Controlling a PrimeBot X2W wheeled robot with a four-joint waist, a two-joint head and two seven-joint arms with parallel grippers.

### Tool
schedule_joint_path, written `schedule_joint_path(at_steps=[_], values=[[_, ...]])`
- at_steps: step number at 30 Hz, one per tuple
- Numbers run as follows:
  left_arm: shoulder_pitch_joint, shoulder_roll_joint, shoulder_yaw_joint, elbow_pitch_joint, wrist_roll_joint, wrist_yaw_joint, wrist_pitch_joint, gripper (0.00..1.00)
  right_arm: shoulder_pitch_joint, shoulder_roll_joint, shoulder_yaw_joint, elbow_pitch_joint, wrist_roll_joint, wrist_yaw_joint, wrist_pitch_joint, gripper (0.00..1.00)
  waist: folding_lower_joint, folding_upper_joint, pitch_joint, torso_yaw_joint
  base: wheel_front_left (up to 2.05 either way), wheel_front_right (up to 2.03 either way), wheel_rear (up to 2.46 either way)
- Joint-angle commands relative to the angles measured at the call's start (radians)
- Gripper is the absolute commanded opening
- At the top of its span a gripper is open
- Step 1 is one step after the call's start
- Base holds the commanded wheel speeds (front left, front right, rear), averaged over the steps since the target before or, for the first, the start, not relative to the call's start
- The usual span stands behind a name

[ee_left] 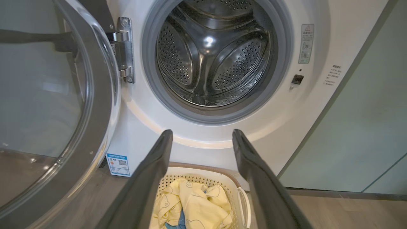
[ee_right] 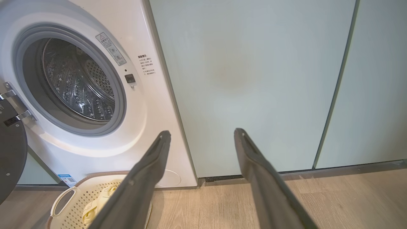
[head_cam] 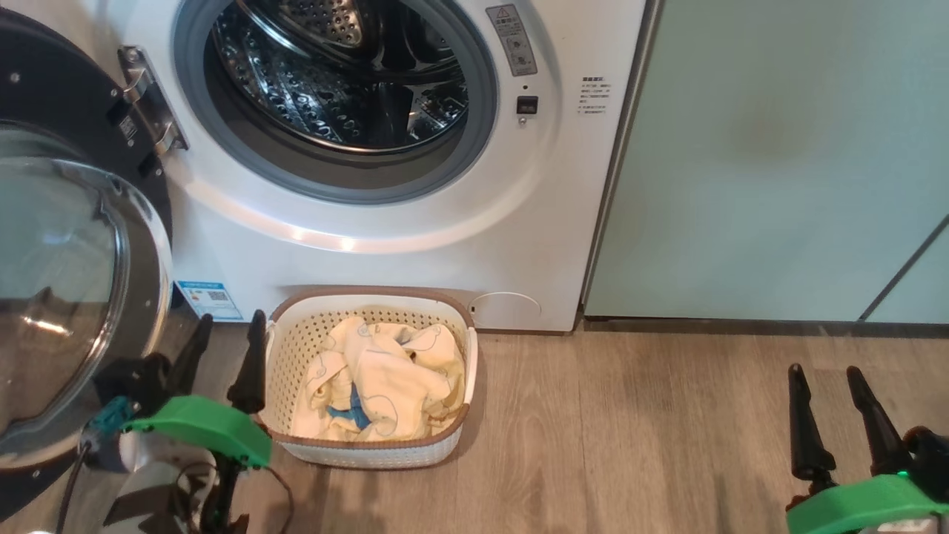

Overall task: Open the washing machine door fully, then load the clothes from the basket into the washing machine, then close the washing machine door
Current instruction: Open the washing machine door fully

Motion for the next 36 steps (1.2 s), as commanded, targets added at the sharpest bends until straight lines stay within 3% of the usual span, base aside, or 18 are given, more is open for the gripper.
schedule_joint_path(at_steps=[1, 36], values=[[-0.037, 0.033, 0.029, -0.039, -0.01, -0.001, -0.01, 1.0, -0.033, -0.022, 0.02, -0.035, -0.01, 0.005, -0.01, 1.0, 0.0, -0.0001, -0.001, -0.003, 0.0, 0.0, 0.0], [-0.069, 0.068, -0.011, 0.014, -0.046, -0.001, -0.011, 1.0, -0.024, -0.009, 0.001, -0.019, -0.013, 0.005, -0.01, 1.0, 0.0, -0.0001, -0.006, 0.018, 0.0, 0.0, 0.0]])
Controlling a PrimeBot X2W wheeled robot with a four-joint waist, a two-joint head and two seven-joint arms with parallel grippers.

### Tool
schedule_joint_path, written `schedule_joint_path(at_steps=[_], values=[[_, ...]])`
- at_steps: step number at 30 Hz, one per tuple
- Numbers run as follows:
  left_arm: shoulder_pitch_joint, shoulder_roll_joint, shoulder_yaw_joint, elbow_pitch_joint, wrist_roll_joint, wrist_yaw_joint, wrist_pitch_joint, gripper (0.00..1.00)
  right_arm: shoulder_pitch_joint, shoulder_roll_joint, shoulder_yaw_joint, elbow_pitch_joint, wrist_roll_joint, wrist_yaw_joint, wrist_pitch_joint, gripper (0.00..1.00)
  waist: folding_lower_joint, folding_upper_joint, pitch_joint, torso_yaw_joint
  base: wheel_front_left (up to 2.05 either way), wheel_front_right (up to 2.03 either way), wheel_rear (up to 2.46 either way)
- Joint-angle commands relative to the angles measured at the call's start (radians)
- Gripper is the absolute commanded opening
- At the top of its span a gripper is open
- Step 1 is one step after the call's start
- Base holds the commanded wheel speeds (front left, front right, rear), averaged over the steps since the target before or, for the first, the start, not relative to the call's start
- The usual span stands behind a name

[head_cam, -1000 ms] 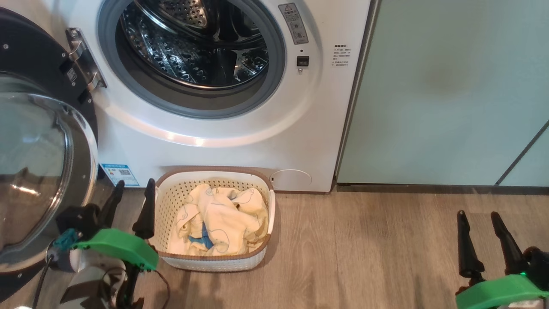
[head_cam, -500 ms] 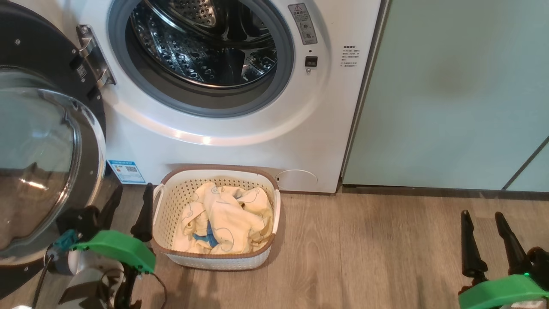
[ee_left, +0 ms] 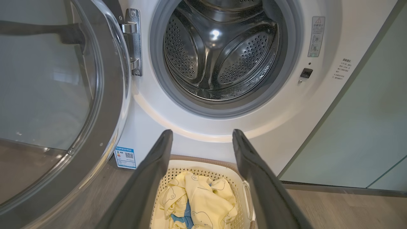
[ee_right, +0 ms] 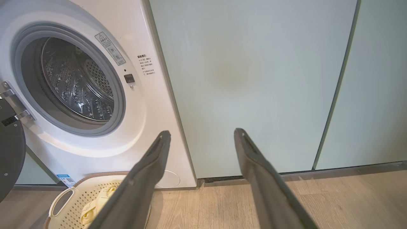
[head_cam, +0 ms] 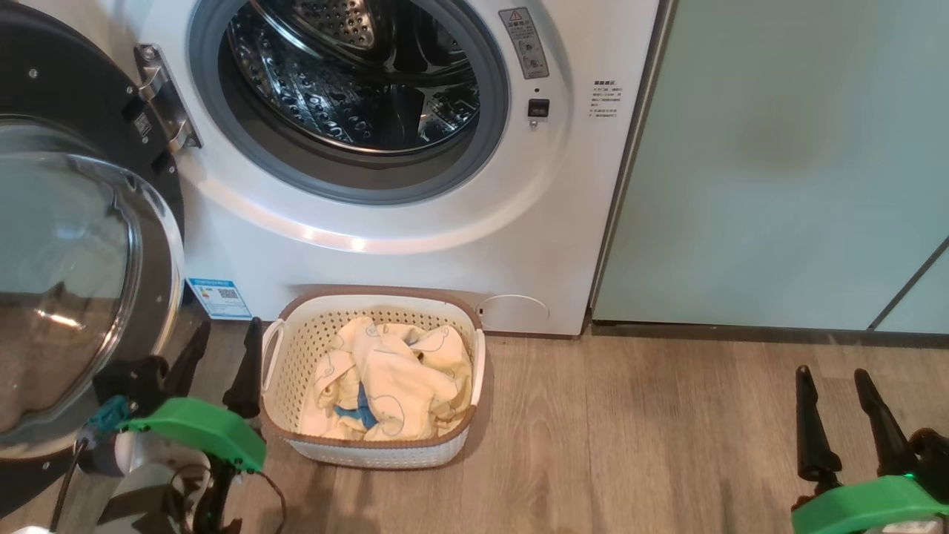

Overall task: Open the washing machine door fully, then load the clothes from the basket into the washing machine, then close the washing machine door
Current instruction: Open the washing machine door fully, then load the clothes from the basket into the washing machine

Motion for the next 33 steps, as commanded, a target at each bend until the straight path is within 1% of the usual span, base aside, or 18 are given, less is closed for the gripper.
schedule_joint_path(at_steps=[1, 12, 17, 25, 33], values=[[-0.058, 0.037, 0.028, -0.026, -0.008, -0.001, -0.01, 1.0, -0.024, -0.014, 0.022, -0.028, -0.004, 0.005, -0.01, 1.0, -0.0001, 0.0, -0.001, 0.0, 0.0, 0.0, 0.0], [-0.061, 0.05, -0.004, -0.012, -0.043, -0.001, -0.01, 1.0, -0.023, -0.013, 0.027, -0.023, 0.002, 0.005, -0.01, 1.0, -0.0001, 0.0, 0.004, 0.0, 0.02, -0.02, 0.0], [-0.059, 0.063, -0.025, -0.018, -0.068, -0.001, -0.01, 1.0, -0.025, -0.013, 0.028, -0.022, 0.004, 0.005, -0.01, 1.0, -0.0001, 0.0, 0.007, -0.002, 0.58, -0.58, 0.0], [-0.057, 0.076, -0.041, -0.024, -0.086, -0.001, -0.01, 1.0, -0.026, -0.012, 0.029, -0.02, 0.006, 0.005, -0.01, 1.0, -0.0001, 0.0, 0.013, -0.005, 1.47, -1.47, 0.0], [-0.058, 0.07, -0.039, -0.033, -0.079, -0.001, -0.01, 1.0, -0.029, -0.011, 0.027, -0.021, 0.006, 0.005, -0.01, 1.0, -0.0001, 0.0, 0.019, -0.006, 1.88, -1.83, -0.05]])
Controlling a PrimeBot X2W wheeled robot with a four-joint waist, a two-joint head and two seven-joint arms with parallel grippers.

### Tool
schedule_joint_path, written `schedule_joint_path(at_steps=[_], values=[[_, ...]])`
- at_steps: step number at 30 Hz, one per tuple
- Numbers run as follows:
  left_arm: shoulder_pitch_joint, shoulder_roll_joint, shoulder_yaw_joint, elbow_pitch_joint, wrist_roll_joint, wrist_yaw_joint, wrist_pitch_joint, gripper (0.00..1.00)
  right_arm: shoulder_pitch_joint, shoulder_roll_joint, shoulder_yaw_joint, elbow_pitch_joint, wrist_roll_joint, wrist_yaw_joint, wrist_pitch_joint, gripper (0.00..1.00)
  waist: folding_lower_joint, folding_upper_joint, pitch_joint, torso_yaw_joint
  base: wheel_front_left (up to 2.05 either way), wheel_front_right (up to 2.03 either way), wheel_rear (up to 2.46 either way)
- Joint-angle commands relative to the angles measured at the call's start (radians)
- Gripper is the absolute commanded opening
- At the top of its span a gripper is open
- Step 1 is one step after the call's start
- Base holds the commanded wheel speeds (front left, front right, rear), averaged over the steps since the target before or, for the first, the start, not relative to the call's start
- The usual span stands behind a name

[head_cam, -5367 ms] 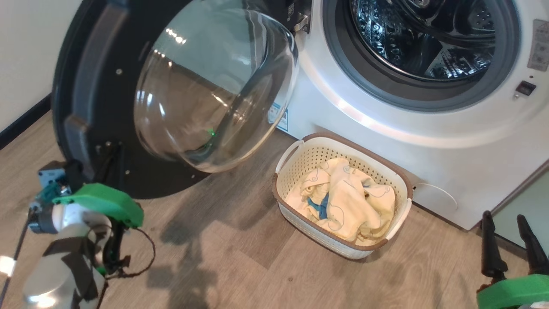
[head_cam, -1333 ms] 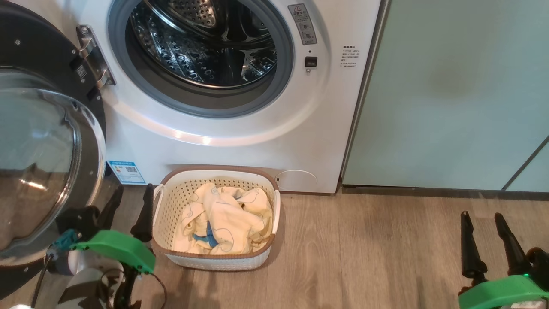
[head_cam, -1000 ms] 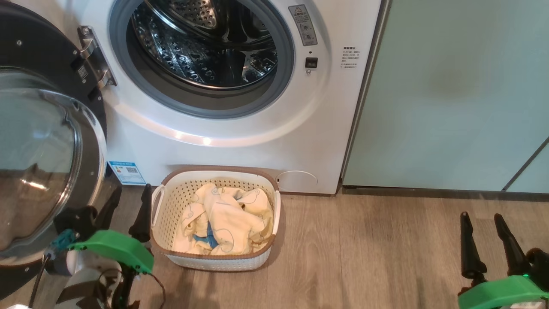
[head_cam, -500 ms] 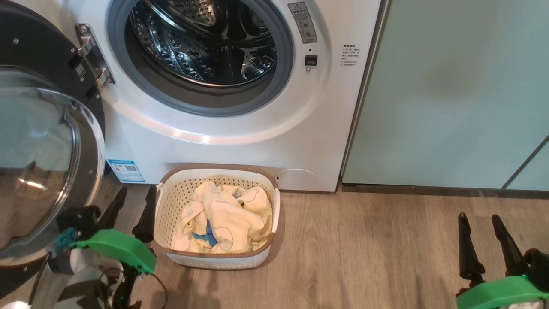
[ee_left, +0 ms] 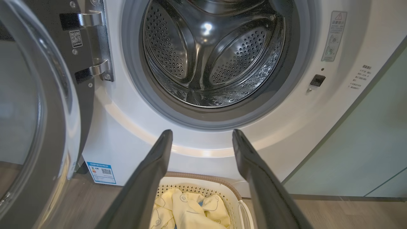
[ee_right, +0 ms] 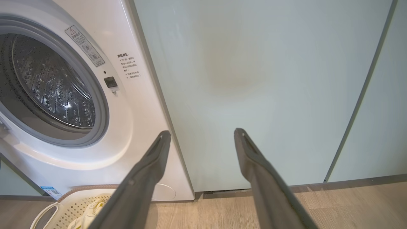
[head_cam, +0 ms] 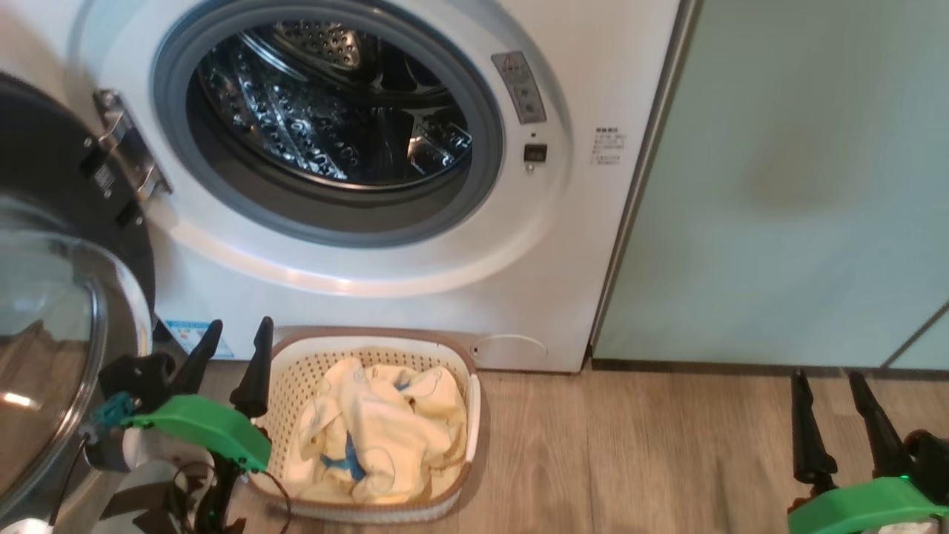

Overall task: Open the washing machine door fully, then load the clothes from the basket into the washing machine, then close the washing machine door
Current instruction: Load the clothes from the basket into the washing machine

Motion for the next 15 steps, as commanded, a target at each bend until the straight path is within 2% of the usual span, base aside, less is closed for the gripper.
schedule_joint_path(at_steps=[1, 7, 15], values=[[-0.049, 0.031, 0.038, -0.035, 0.005, -0.001, -0.01, 1.0, -0.031, -0.012, 0.018, -0.028, 0.004, 0.005, -0.01, 1.0, -0.0001, 0.0, 0.001, 0.0, 1.34, -1.34, 0.0], [-0.048, 0.022, 0.05, -0.039, 0.019, -0.001, -0.01, 1.0, -0.034, -0.013, 0.017, -0.03, 0.003, 0.005, -0.01, 1.0, -0.0001, 0.0, 0.005, 0.0, 0.87, -0.87, 0.0], [-0.046, 0.012, 0.065, -0.036, 0.03, -0.001, -0.01, 1.0, -0.034, -0.014, 0.013, -0.033, 0.002, 0.005, -0.01, 1.0, -0.0001, 0.0, 0.002, 0.002, 0.09, -0.09, 0.0]])
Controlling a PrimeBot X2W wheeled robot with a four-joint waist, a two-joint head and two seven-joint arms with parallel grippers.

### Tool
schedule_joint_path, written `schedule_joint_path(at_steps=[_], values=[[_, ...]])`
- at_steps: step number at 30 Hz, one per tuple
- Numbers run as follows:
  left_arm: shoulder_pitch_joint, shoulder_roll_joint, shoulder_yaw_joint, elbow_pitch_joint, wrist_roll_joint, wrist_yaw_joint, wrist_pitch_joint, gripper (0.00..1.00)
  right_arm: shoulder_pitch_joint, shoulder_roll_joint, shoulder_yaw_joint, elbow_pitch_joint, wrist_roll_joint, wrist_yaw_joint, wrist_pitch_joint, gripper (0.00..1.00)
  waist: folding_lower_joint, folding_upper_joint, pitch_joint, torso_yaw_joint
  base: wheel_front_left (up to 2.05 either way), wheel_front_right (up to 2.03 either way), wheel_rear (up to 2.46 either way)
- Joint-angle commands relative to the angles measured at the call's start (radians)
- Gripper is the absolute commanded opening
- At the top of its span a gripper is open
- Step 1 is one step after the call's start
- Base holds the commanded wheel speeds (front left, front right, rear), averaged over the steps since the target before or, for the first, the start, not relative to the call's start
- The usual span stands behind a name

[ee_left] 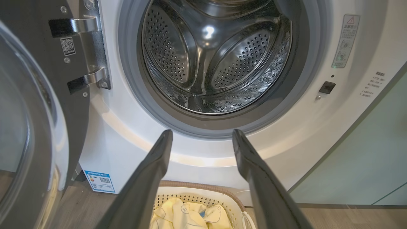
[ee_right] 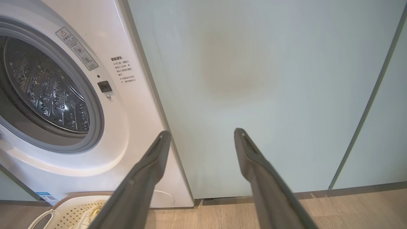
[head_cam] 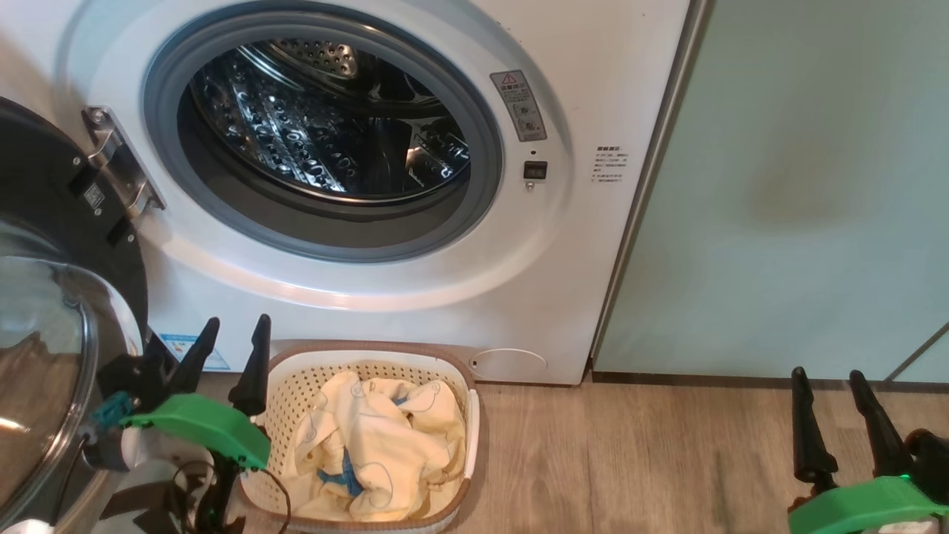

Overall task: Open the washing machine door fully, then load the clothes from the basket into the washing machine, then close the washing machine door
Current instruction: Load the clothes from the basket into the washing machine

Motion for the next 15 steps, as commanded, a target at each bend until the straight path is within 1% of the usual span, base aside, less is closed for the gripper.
schedule_joint_path(at_steps=[1, 7, 15], values=[[-0.046, 0.021, 0.044, -0.029, 0.009, -0.001, -0.01, 1.0, -0.033, -0.015, 0.015, -0.032, 0.002, 0.005, -0.01, 1.0, 0.0, 0.0, -0.001, 0.0, 0.0, 0.0, 0.0], [-0.041, 0.017, 0.041, -0.009, 0.011, -0.001, -0.01, 1.0, -0.036, -0.017, 0.02, -0.033, 0.002, 0.005, -0.01, 1.0, 0.0, 0.0, 0.001, -0.008, 0.0, 0.0, 0.0], [-0.045, 0.005, 0.05, 0.07, 0.017, -0.001, -0.01, 1.0, -0.041, -0.023, 0.03, -0.04, 0.004, 0.005, -0.01, 1.0, 0.0, 0.0, 0.024, -0.048, 0.0, 0.0, 0.0]])
